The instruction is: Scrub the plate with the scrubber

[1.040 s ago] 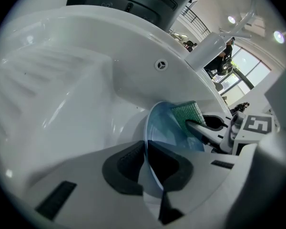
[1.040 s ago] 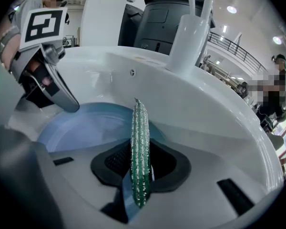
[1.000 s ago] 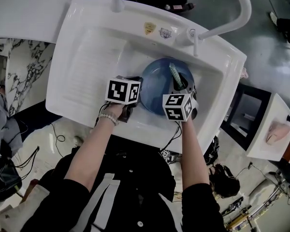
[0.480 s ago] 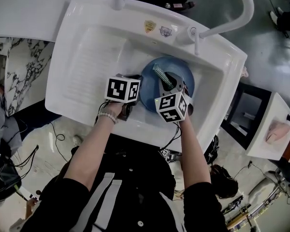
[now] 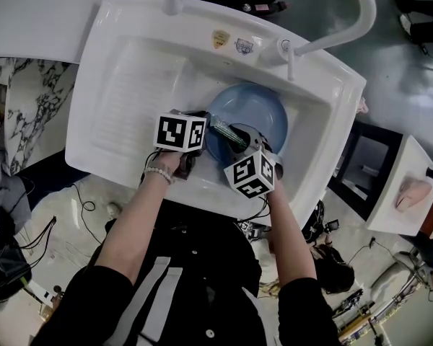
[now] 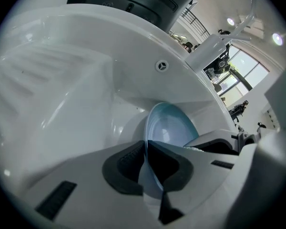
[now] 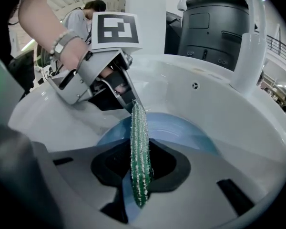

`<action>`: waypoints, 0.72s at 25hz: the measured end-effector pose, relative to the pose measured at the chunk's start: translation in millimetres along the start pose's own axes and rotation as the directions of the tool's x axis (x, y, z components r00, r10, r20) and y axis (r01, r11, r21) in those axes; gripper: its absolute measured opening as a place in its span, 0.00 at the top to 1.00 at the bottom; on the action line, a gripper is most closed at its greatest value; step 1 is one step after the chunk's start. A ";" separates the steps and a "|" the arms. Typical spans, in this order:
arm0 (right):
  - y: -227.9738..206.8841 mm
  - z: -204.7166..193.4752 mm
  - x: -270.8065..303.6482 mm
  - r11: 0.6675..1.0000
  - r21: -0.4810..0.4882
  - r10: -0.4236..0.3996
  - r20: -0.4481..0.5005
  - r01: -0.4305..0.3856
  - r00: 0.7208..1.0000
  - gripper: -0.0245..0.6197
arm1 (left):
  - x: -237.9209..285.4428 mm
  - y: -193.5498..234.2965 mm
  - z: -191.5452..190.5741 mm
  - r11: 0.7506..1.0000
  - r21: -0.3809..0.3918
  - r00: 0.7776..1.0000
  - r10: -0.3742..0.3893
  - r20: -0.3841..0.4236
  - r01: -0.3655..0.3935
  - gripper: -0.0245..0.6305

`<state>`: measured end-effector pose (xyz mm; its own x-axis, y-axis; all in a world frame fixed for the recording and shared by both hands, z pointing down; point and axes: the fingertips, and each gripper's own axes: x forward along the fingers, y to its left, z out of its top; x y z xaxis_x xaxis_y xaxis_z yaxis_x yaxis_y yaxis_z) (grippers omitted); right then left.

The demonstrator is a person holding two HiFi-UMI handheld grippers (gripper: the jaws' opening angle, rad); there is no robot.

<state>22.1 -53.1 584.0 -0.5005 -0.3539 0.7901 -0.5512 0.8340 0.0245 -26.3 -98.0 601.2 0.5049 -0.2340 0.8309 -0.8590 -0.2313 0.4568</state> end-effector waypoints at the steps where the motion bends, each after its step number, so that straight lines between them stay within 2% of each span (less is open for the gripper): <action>1: 4.2 -1.6 -1.5 1.000 -0.002 0.020 -0.001 -0.020 1.000 0.82 | 0.0 0.3 0.1 1.000 0.000 1.000 0.000 0.000 0.000 0.93; 6: 18.7 -8.1 -8.7 0.995 -0.018 0.103 -0.020 -0.103 0.995 0.82 | 0.3 1.0 -0.3 1.000 -0.008 1.000 0.002 0.000 -0.002 0.93; 9: 13.3 -7.0 -14.8 0.993 0.044 0.111 0.005 -0.111 0.994 0.82 | 0.9 1.2 -0.4 1.000 -0.016 1.000 0.000 -0.002 0.000 0.93; 13: -13.2 -2.6 -21.9 0.996 0.088 0.016 0.038 -0.020 0.999 0.82 | 1.4 1.3 0.5 1.000 -0.001 1.000 0.000 -0.002 0.000 0.93; 18: -54.3 -4.5 -19.3 0.989 0.015 -0.146 -0.007 0.146 0.989 0.82 | 1.2 1.7 0.2 1.000 -0.001 1.000 0.001 -0.002 -0.001 0.93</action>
<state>64.8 -89.7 570.2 -0.4098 -0.4687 0.7826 -0.6281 0.7671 0.1305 -27.2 -98.8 602.9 0.5037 -0.2326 0.8320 -0.8597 -0.2296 0.4563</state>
